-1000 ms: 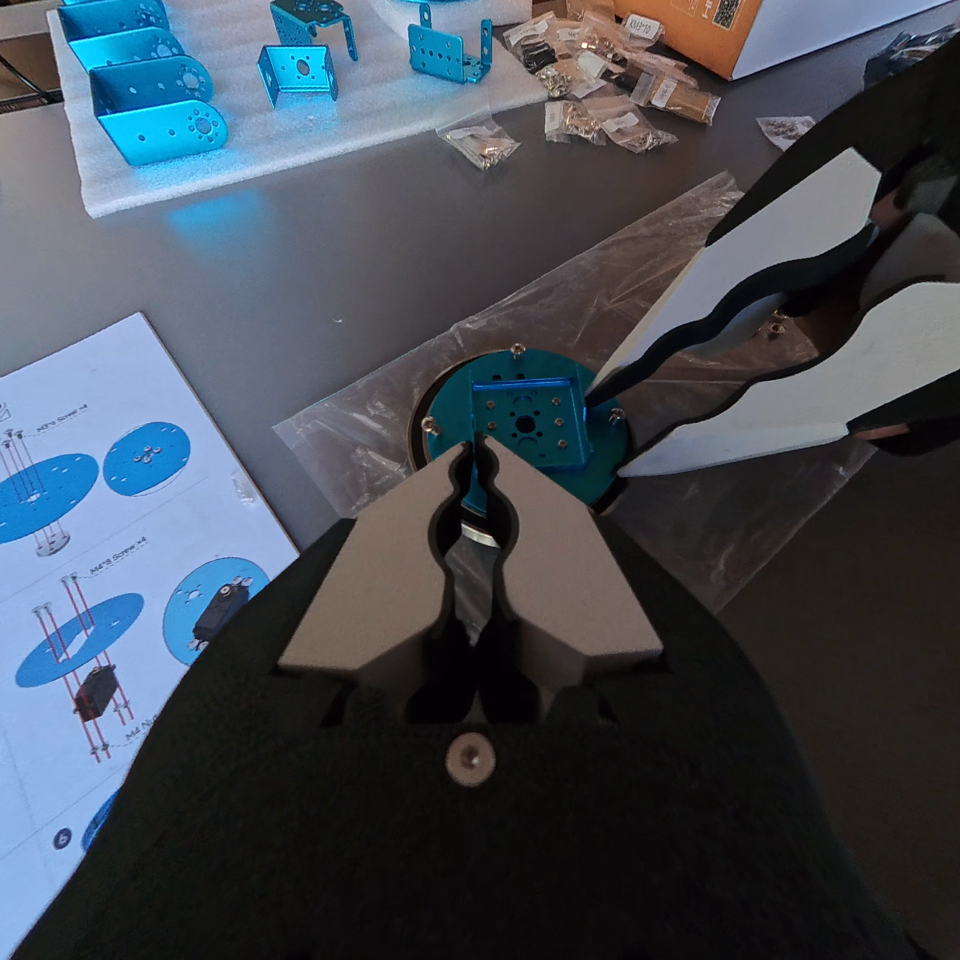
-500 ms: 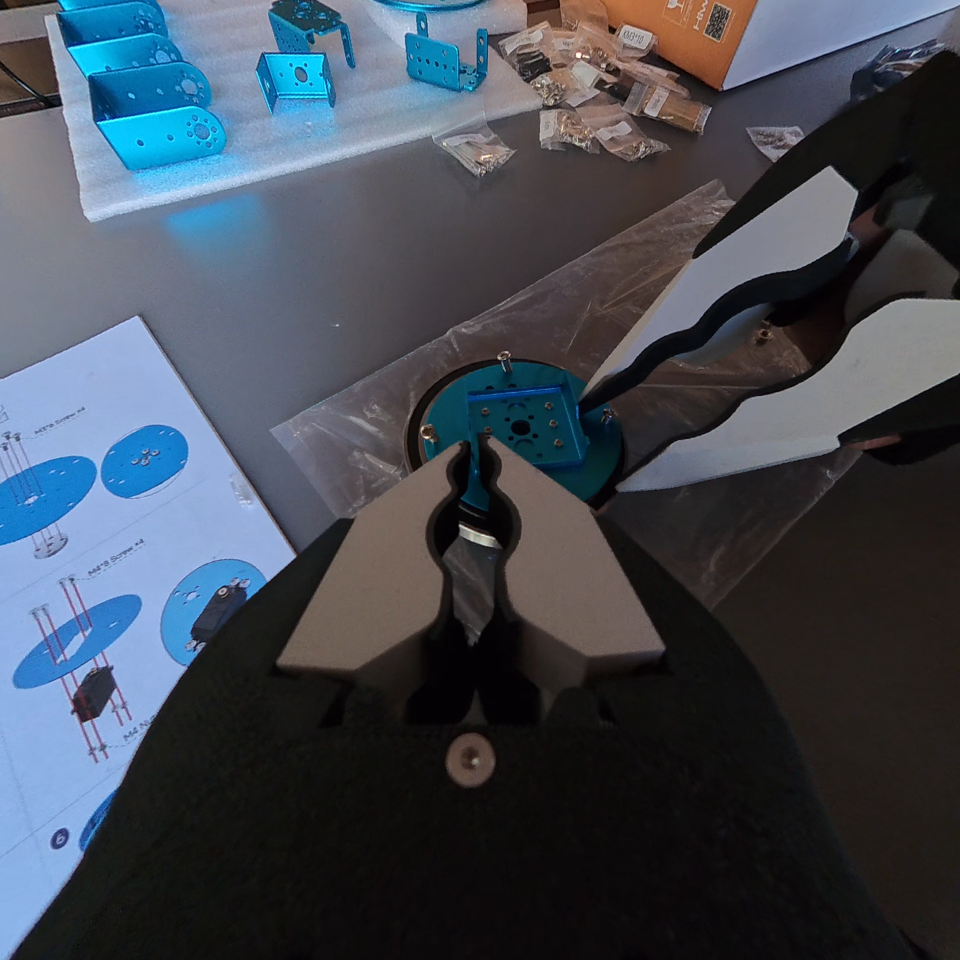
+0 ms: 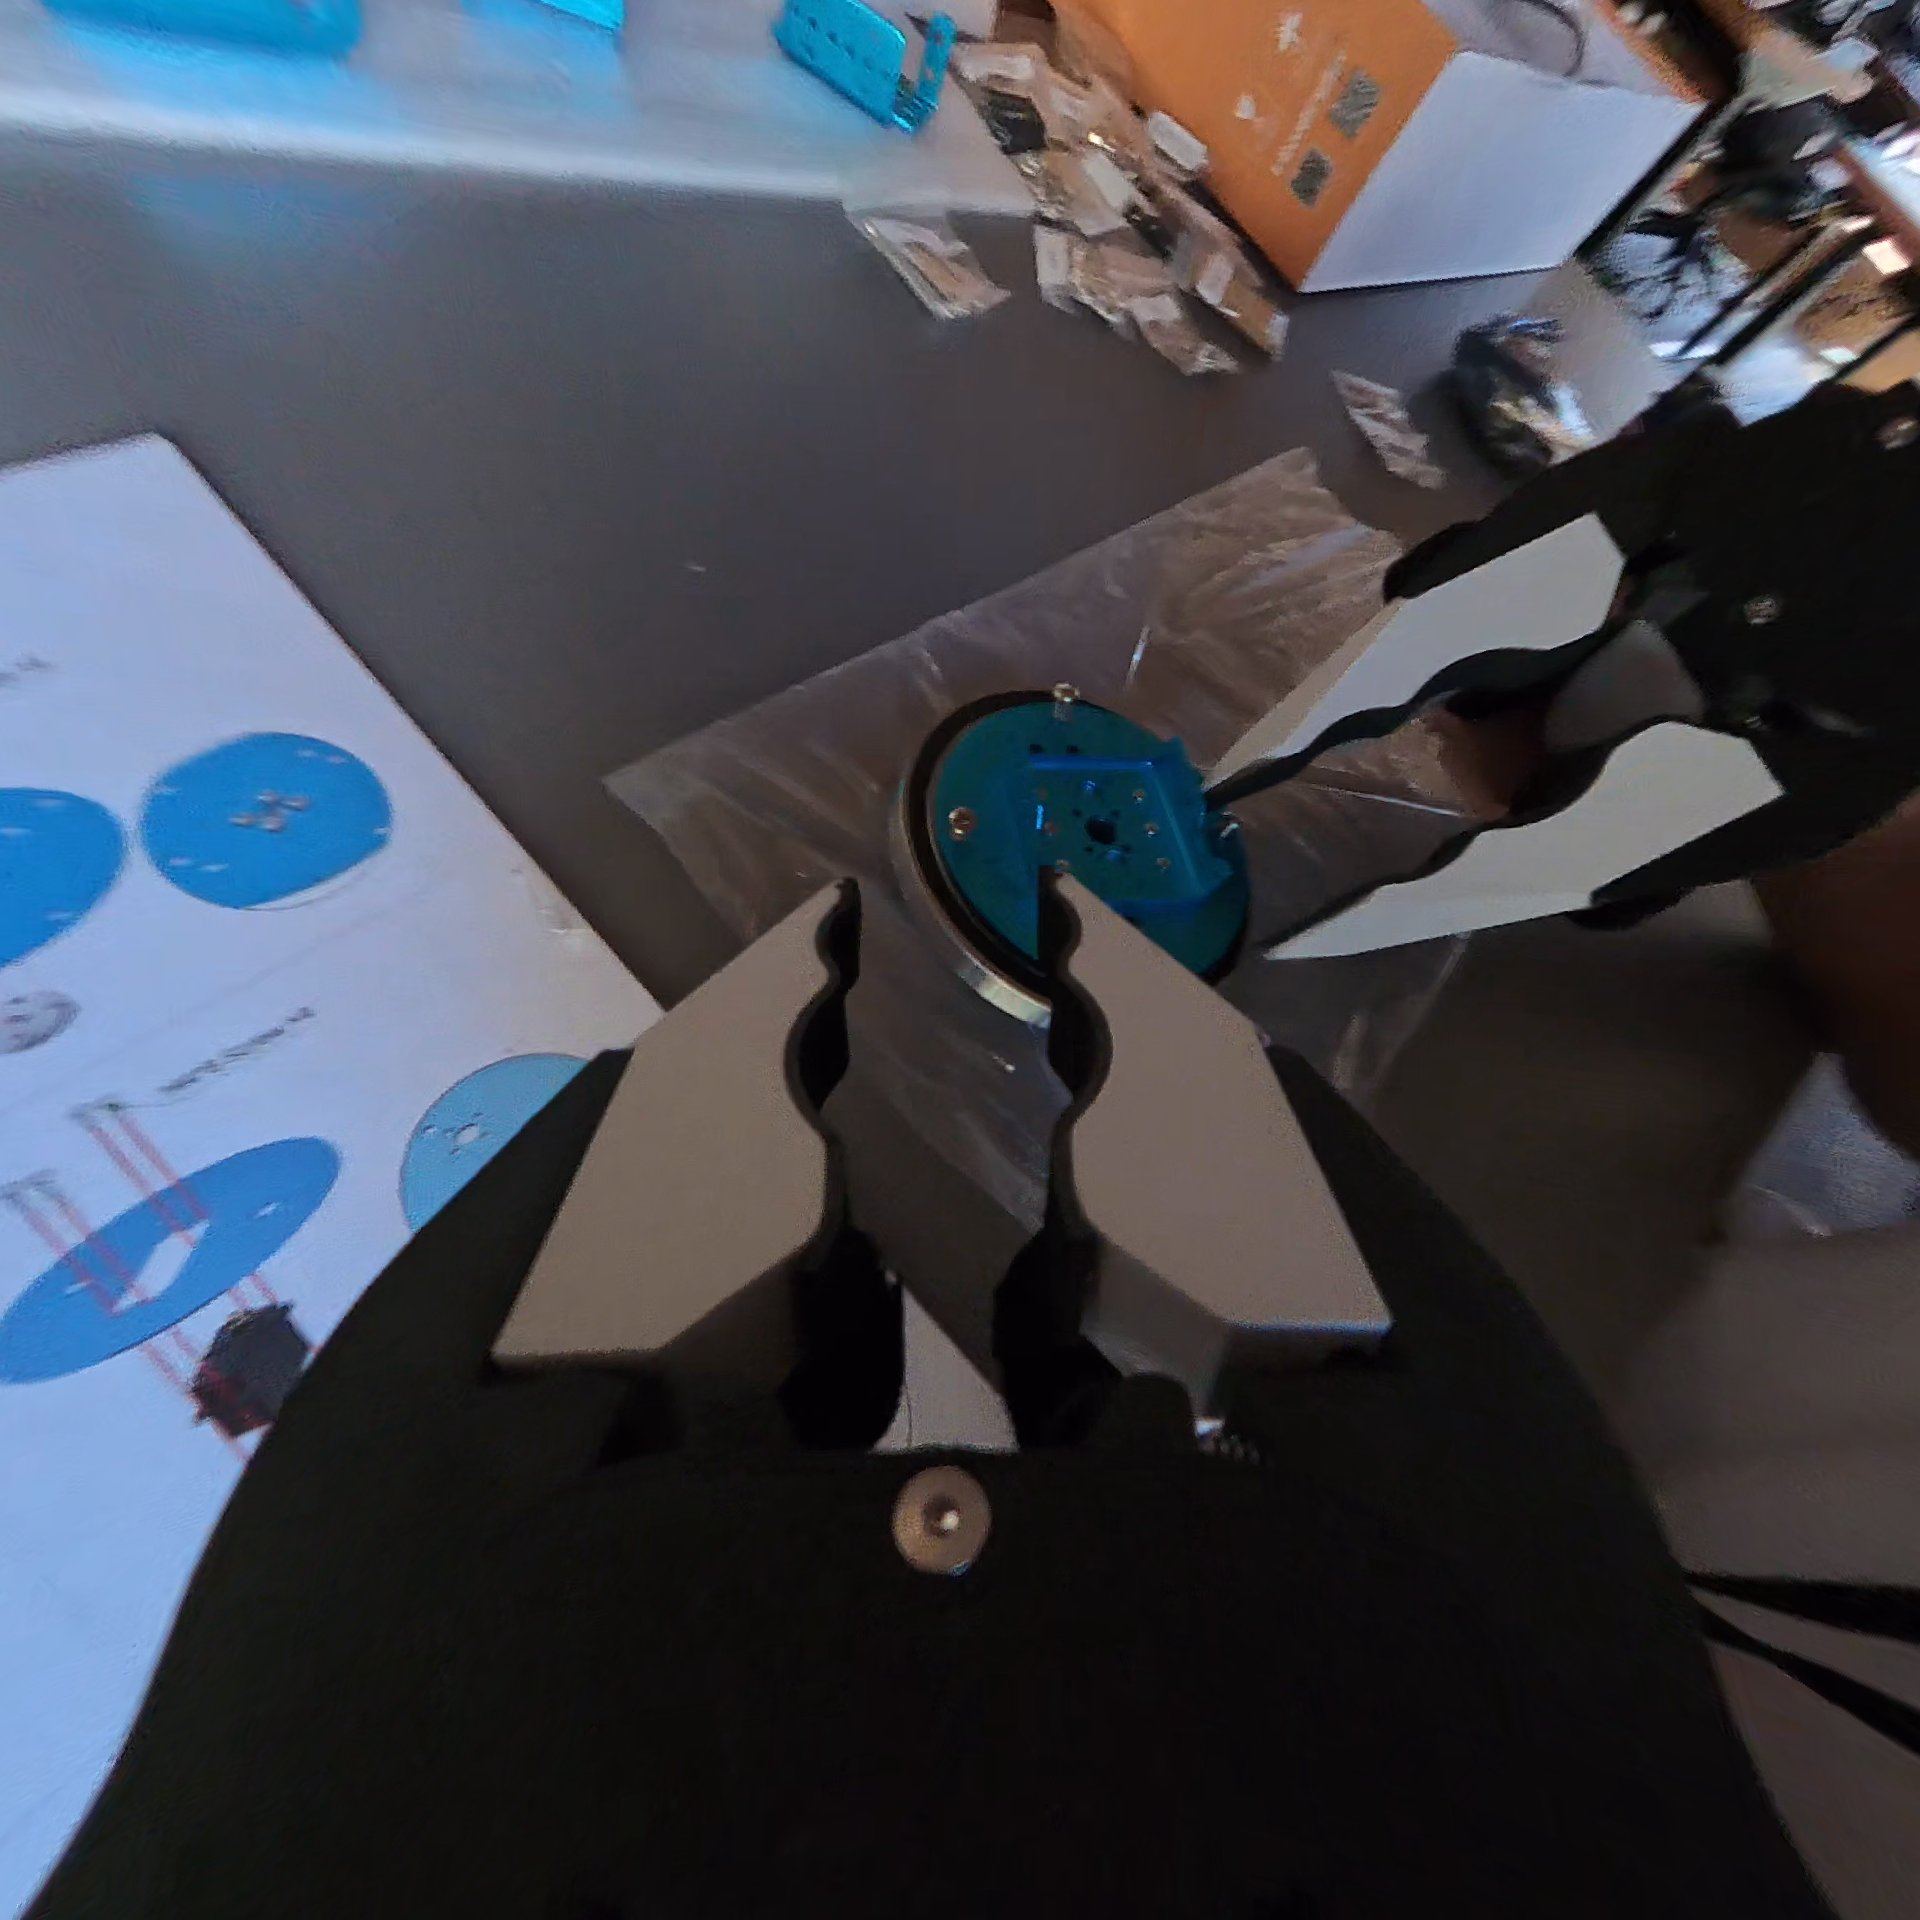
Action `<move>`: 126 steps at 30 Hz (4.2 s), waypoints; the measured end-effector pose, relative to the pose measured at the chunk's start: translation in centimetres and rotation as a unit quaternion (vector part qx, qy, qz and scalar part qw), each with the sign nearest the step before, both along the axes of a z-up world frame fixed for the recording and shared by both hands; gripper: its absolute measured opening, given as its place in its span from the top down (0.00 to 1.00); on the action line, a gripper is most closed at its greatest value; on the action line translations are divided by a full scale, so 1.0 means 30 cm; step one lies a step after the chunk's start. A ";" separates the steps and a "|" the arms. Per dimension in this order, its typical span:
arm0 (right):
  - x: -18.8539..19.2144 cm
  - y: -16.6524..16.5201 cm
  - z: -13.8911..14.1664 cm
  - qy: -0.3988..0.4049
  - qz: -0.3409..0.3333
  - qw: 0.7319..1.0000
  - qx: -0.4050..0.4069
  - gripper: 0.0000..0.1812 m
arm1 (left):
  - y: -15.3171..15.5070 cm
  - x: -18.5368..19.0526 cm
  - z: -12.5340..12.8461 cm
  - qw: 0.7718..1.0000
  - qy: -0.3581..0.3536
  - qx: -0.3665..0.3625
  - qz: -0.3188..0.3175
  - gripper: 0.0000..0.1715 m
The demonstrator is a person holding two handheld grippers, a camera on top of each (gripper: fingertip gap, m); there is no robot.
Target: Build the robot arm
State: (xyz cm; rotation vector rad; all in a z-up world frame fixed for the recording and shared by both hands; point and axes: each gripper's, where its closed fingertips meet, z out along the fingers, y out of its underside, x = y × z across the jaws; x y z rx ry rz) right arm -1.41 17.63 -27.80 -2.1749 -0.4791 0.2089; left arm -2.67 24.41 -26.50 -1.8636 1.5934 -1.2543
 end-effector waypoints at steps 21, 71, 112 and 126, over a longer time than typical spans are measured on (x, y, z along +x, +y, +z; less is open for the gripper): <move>0.023 -0.030 0.038 -0.019 0.030 0.999 0.029 0.87 | -0.152 -0.050 0.029 0.975 -0.066 0.134 -0.167 0.90; 0.038 -0.029 0.029 -0.061 0.020 0.997 0.035 0.91 | -0.074 -0.035 -0.004 0.970 0.007 0.160 -0.183 0.91; 0.001 -0.010 0.006 -0.031 0.036 0.999 0.026 1.00 | -0.036 0.021 -0.056 0.994 0.015 0.022 -0.110 0.90; 0.075 0.007 0.064 0.025 -0.012 0.998 0.054 0.95 | -0.037 0.029 -0.059 0.993 0.018 0.029 -0.112 0.89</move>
